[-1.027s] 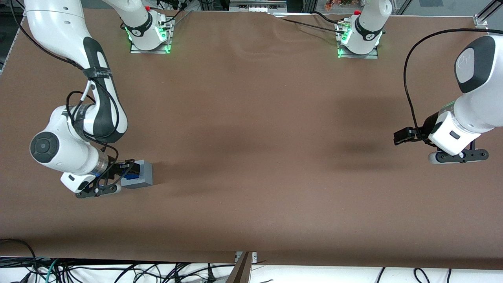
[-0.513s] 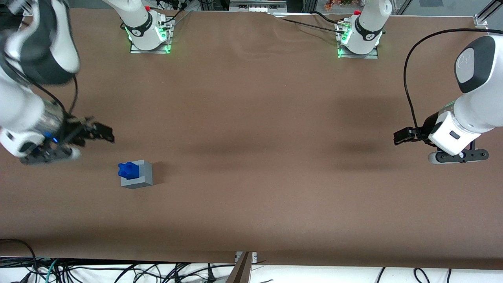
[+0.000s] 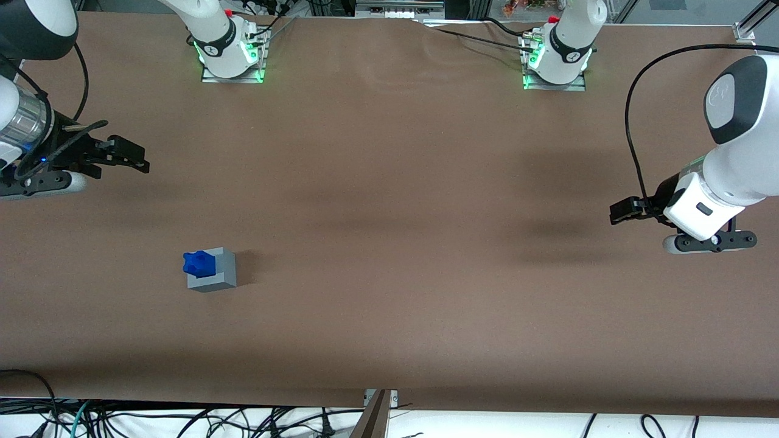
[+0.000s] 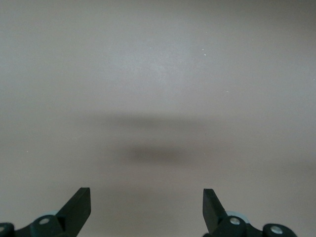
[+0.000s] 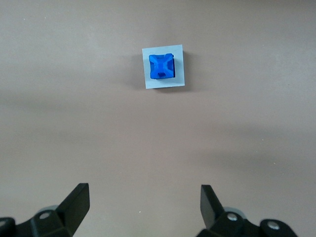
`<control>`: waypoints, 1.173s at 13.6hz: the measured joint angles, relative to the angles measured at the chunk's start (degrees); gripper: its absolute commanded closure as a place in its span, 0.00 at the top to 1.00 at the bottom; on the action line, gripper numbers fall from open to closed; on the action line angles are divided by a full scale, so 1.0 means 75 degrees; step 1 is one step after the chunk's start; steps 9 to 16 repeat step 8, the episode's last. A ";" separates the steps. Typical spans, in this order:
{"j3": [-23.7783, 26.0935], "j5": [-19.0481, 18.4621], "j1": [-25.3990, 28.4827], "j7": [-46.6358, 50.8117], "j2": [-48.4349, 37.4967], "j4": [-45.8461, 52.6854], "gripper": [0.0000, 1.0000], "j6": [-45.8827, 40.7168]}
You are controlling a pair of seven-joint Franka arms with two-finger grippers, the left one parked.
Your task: Insert blue part into gray base with right arm
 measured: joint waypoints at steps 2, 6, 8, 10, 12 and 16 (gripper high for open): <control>0.0054 -0.0116 0.0000 -0.0003 0.0006 -0.0005 0.99 0.0018; 0.0662 -0.0582 -0.0252 0.0042 0.0015 -0.0006 0.99 -0.0018; 0.0863 -0.0588 -0.0536 0.0042 0.0014 -0.0005 0.99 -0.0018; 0.0863 -0.0588 -0.0536 0.0042 0.0014 -0.0005 0.99 -0.0018; 0.0863 -0.0588 -0.0536 0.0042 0.0014 -0.0005 0.99 -0.0018; 0.0863 -0.0588 -0.0536 0.0042 0.0014 -0.0005 0.99 -0.0018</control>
